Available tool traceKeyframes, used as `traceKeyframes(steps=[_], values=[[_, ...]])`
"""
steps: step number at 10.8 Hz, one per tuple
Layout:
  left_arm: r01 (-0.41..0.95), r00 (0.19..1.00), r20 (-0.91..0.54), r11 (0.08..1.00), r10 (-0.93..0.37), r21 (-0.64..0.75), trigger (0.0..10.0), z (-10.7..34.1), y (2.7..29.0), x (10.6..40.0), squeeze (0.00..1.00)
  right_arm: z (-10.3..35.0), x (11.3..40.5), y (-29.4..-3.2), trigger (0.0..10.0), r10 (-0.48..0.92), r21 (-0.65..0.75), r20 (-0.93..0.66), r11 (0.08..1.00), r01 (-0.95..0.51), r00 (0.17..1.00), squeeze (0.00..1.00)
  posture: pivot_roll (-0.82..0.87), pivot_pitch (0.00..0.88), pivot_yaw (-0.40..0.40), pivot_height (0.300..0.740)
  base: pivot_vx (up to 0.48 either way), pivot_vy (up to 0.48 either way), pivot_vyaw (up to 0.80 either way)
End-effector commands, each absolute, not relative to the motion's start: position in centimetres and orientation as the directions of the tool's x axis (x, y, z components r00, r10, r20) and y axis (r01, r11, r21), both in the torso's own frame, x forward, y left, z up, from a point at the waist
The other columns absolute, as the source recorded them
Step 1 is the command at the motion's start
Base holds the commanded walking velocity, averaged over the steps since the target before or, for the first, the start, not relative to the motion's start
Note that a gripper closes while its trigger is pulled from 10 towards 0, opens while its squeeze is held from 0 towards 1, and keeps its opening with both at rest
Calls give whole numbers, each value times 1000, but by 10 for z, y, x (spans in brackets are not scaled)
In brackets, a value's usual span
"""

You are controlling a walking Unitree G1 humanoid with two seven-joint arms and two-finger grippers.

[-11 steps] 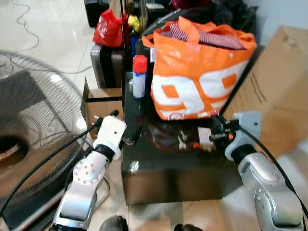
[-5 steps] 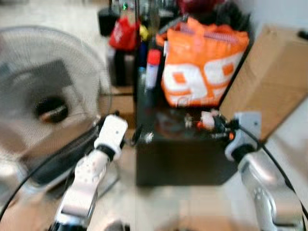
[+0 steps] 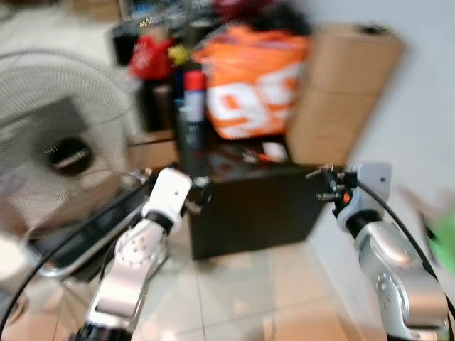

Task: Hang keys on a hook

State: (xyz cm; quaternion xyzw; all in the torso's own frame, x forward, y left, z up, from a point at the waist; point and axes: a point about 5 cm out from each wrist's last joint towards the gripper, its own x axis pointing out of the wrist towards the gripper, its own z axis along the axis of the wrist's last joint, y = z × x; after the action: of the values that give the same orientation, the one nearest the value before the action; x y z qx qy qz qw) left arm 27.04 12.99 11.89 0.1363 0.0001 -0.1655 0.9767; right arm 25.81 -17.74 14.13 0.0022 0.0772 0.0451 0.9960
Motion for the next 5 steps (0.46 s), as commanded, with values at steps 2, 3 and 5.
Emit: traceKeyframes(steps=[2, 3, 5], values=[[328, 943, -43, 903, -330, 277, 10000, 121, 126, 273, 0, 143, 259, -186, 10000, 52, 1, -159, 999, -53, 986, 0, -67, 0, -8, 740, 0, 0, -800], [331, 942, -45, 902, -332, 277, 10000, 122, 125, 275, 0, 146, 261, -187, 10000, 44, -5, -151, 999, -46, 988, 0, -69, 0, -3, 740, 0, 0, -800], [351, 934, -29, 900, -356, 258, 10000, 125, 123, 276, 0, 151, 263, -190, 10000, 28, -13, -132, 999, -29, 991, 0, -79, 0, 6, 740, 0, 0, -800]])
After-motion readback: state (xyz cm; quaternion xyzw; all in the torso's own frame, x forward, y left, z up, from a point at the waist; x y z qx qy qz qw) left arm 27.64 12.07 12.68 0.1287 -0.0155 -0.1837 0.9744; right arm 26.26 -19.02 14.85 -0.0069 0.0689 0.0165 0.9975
